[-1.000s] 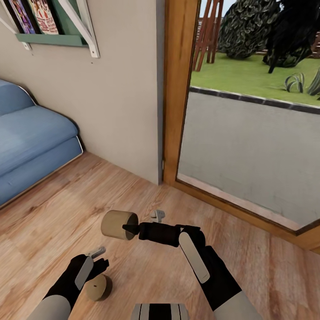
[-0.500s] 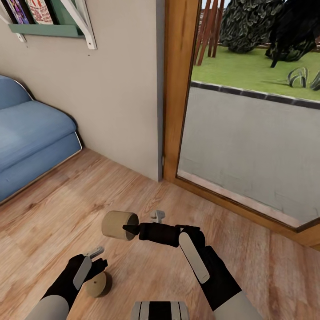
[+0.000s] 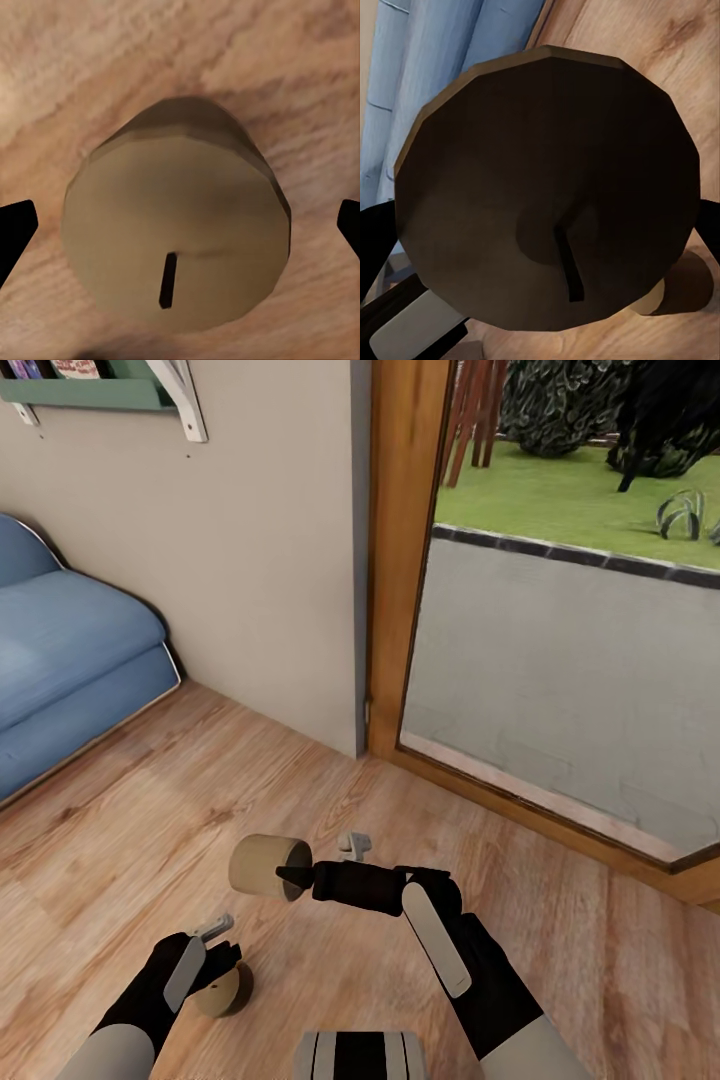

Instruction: Place each of the two pumpkins and all three candles from the living room inside a cabinet in the living room (use any cabinet), then make sure every cabinet is closed, and position the cauldron so it is next to a table in the living room.

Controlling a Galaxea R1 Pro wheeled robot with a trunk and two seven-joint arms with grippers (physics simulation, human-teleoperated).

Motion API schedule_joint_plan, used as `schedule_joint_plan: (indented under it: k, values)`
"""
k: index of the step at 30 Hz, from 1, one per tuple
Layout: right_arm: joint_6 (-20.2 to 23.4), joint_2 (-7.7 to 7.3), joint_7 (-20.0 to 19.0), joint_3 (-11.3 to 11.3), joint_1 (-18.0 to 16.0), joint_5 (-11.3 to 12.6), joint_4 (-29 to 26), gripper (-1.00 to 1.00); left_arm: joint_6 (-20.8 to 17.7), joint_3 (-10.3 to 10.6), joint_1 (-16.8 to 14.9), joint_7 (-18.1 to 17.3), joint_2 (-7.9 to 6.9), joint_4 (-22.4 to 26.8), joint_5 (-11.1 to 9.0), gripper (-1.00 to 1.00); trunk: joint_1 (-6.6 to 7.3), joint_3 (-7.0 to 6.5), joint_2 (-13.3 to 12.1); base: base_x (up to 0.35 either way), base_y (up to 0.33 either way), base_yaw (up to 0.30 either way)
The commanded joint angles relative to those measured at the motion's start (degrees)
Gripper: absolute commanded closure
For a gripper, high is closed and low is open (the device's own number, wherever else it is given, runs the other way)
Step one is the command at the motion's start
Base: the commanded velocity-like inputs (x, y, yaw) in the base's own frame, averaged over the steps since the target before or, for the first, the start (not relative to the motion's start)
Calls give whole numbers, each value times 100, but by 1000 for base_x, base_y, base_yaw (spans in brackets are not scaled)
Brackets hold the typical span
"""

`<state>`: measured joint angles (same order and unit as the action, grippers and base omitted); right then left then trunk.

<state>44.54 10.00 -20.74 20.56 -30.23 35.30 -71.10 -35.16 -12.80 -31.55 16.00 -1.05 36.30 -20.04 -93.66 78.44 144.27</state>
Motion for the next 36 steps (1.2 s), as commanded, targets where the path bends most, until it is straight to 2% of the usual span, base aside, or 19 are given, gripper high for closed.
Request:
schedule_joint_plan:
  k: [1,4,10,19,23,36]
  values:
    - [3,0,0,-1,0,13,-1,100,0,3,0,0,0,0,0,-100,0,0,0,0,0,0]
    - [3,0,0,0,0,12,-1,100,4,5,0,2,0,0,0,-100,0,0,0,0,0,0]
    - [2,0,0,1,0,12,-1,100,2,5,0,1,0,0,3,-100,-15,133,8,0,0,0]
    - [2,0,0,1,0,10,-1,100,9,2,0,1,0,0,3,-100,-15,133,8,0,0,0]
    - [2,0,1,1,0,6,-1,100,9,3,0,0,0,0,5,-100,-26,222,13,0,0,0]
    - [2,0,1,-4,0,11,-1,100,9,5,0,1,0,0,0,-100,-26,222,13,0,0,0]
